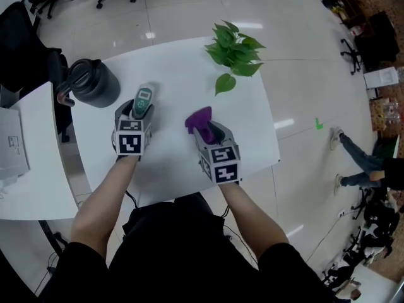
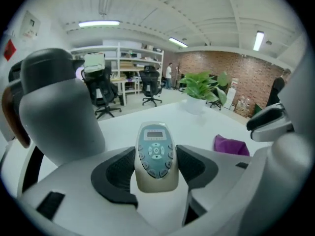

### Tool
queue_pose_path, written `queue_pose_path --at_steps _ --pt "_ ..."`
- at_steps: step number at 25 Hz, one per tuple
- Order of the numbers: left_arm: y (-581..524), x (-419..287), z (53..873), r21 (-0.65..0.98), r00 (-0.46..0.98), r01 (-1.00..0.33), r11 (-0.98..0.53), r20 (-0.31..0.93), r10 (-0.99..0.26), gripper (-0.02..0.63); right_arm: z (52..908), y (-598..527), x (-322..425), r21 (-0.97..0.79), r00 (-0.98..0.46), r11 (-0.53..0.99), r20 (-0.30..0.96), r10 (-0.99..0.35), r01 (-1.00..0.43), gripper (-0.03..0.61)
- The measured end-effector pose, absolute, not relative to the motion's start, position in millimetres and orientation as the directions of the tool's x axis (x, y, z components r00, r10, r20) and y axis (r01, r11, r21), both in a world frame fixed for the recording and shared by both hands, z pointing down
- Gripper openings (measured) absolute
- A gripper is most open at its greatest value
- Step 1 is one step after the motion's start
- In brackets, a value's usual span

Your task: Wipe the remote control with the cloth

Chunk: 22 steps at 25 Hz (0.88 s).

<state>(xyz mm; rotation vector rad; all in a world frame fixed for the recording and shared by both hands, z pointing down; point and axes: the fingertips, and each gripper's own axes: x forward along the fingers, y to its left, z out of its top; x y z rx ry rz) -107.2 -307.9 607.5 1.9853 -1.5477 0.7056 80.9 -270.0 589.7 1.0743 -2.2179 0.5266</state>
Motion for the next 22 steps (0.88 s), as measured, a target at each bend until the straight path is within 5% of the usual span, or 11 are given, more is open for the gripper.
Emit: queue_pose_path --at_steps 5,14,17,22 --pt "-272.8 -88.4 587.5 0.037 0.285 -0.937 -0.347 0.656 -0.699 0.256 620.9 -271.0 88.6 -0.048 -0.419 0.592 0.751 -0.509 -0.805 0.298" --pt "-232.0 -67.8 571.0 -0.033 0.365 -0.87 -0.492 0.626 -0.689 0.256 673.8 -284.1 92.8 -0.052 -0.339 0.551 0.835 -0.434 -0.833 0.305" --pt "-225.4 -65.8 565.8 -0.057 0.375 -0.853 -0.518 0.624 -0.686 0.256 676.6 -278.9 89.8 -0.088 -0.36 0.546 0.835 -0.415 -0.833 0.185" --pt "-211.7 -64.2 553.2 -0.11 0.395 -0.818 -0.564 0.606 -0.691 0.256 658.8 -273.5 92.6 -0.085 -0.387 0.544 0.793 -0.471 -0.835 0.153"
